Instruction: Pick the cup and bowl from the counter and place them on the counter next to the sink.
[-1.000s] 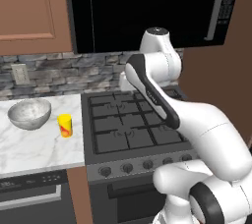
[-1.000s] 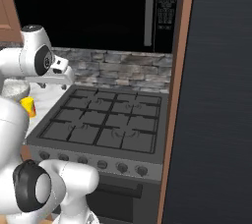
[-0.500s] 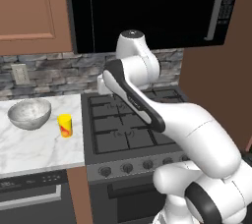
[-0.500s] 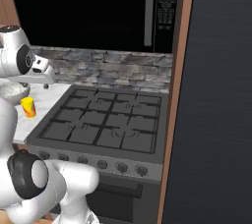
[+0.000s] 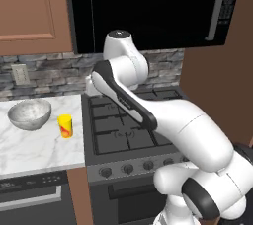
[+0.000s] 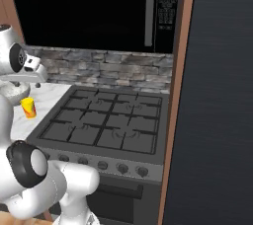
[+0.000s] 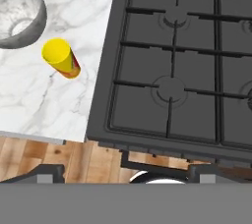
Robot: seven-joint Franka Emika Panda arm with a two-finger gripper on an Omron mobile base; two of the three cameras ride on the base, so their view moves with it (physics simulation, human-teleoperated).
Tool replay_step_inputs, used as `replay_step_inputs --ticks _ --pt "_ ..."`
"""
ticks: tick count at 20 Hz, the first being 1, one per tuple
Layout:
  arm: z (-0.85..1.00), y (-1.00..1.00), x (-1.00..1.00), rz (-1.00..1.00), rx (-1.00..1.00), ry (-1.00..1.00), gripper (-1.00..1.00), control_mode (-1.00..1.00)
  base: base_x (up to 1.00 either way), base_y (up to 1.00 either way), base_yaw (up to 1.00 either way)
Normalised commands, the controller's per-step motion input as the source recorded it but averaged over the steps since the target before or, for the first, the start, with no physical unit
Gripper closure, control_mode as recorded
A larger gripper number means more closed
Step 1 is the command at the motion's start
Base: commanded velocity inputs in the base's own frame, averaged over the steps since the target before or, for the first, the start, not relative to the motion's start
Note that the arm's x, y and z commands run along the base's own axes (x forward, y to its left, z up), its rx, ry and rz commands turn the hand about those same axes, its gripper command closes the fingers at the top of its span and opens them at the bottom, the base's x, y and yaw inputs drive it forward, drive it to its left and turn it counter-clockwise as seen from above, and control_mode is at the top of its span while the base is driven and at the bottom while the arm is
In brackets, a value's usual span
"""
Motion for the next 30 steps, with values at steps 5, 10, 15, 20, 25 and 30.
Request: replay_step_inputs --ticks 5,10,15,20,25,30 --pt "-0.28 0.06 0.0 0.0 0.09 0.0 -1.0 -1.0 0.0 0.0 0.0" --pt "-0.39 0.1 0.0 0.0 0.09 0.03 -1.0 -1.0 0.0 0.0 0.0" --pt "-0.27 0.09 0.0 0.0 0.09 0.02 -1.0 -1.0 0.0 0.0 0.0" --pt "-0.05 0.19 0.05 0.0 0.0 0.04 -1.0 -1.0 0.0 0.0 0.0" --pt "0.0 0.18 0.12 0.0 0.0 0.07 -1.0 -1.0 0.0 0.0 0.0" --pt "0.0 0.13 0.27 0.02 0.0 0.1 -1.0 -1.0 0.0 0.0 0.0"
